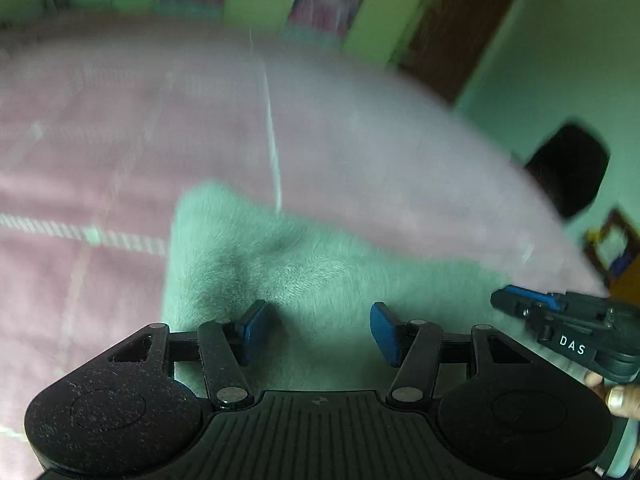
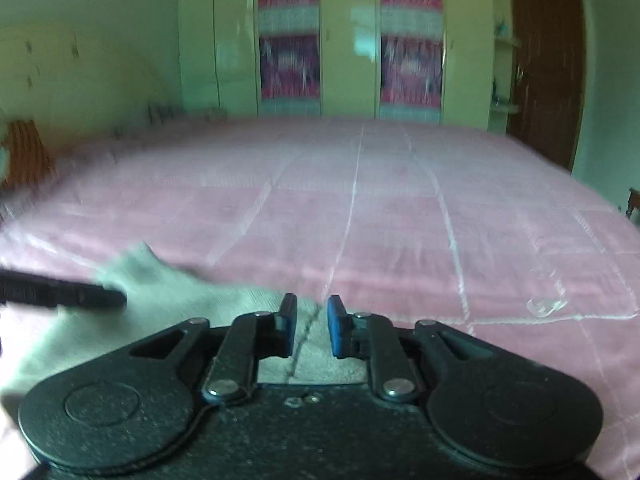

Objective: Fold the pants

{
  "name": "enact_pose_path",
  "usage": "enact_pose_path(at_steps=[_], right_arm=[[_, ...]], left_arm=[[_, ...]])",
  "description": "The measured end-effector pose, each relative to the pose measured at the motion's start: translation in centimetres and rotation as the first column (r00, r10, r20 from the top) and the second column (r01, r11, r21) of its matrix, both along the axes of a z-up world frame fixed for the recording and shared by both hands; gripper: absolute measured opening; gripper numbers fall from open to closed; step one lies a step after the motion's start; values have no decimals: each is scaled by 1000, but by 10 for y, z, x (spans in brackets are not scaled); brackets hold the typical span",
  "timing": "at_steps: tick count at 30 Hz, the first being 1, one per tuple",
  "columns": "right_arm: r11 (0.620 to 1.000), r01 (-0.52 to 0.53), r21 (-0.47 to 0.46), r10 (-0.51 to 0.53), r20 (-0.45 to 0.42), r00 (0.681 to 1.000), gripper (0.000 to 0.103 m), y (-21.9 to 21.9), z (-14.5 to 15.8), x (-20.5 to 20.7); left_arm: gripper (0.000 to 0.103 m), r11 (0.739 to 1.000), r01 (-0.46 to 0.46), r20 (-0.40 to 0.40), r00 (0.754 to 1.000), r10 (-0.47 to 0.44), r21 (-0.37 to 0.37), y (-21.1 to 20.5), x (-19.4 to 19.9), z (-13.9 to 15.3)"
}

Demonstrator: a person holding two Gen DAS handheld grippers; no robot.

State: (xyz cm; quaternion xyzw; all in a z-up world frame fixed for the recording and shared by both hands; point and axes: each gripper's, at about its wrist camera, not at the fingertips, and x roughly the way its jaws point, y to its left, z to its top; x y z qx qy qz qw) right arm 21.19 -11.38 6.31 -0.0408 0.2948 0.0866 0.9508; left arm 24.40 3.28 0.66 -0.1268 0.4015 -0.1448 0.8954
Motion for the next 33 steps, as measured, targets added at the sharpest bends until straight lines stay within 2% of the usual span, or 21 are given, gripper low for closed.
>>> enact_pose_path(at_steps=[1, 2, 4, 6, 9, 10, 12, 14, 18, 21, 24, 26, 28, 29, 31, 33], right_arm=[[999, 11, -31, -13, -75, 997, 15, 1, -14, 12], [999, 5, -38, -9, -102, 995, 15, 1, -25, 18], [999, -1, -39, -2, -83, 997, 17, -2, -18, 10], [1000, -10, -12, 10, 1, 1000, 22, -4, 1, -11], [999, -33, 32, 30, 83, 996, 26, -8, 11, -32], [998, -46, 35, 44, 68, 997, 24, -7, 5, -33], [999, -38, -37, 36, -58, 998, 27, 2, -23, -21], [997, -37, -66, 35, -25, 999, 28, 7, -27, -26], [997, -27, -75, 24, -34, 999, 32, 11, -17, -27], [994, -38, -105, 35, -38, 999, 34, 14, -24, -27], [997, -34, -70, 33, -11, 999, 36, 11, -12, -38], [999, -36, -39, 38, 35, 999, 44, 7, -4, -54], [999, -31, -40, 33, 45, 998, 69, 7, -6, -63], [998, -31, -56, 31, 7, 999, 70, 8, -13, -60], [995, -27, -99, 16, -105, 994, 64, 10, -30, -51], [1000, -20, -19, 18, -73, 997, 59, 1, -25, -59]], left_arm=[[57, 1000, 0, 10, 1000, 0, 9, -1, -1, 0], [57, 1000, 2, 15, 1000, -2, 21, -3, -5, 5], [57, 999, 2, 67, 998, -6, 55, -7, -21, 19], [57, 995, 3, 120, 993, -14, 97, -11, -39, 28], [57, 991, 10, 62, 998, -18, 136, -18, -43, 10], [57, 988, 13, 79, 997, -26, 154, -21, -46, 5], [57, 979, 15, 96, 995, -35, 205, -29, -50, 5], [57, 978, 12, 89, 996, -32, 209, -28, -54, 11], [57, 977, 9, 95, 995, -30, 215, -26, -59, 11], [57, 974, 3, 96, 995, -26, 228, -27, -70, 17], [57, 974, 2, 134, 990, -33, 225, -25, -85, 27], [57, 964, 12, 113, 993, -44, 266, -28, -88, 23], [57, 956, 24, 98, 994, -55, 293, -30, -89, 16], [58, 955, 22, 99, 994, -53, 295, -30, -90, 18], [58, 958, 3, 120, 992, -40, 288, -26, -99, 25], [58, 969, -32, 193, 981, -17, 244, -12, -120, 33]])
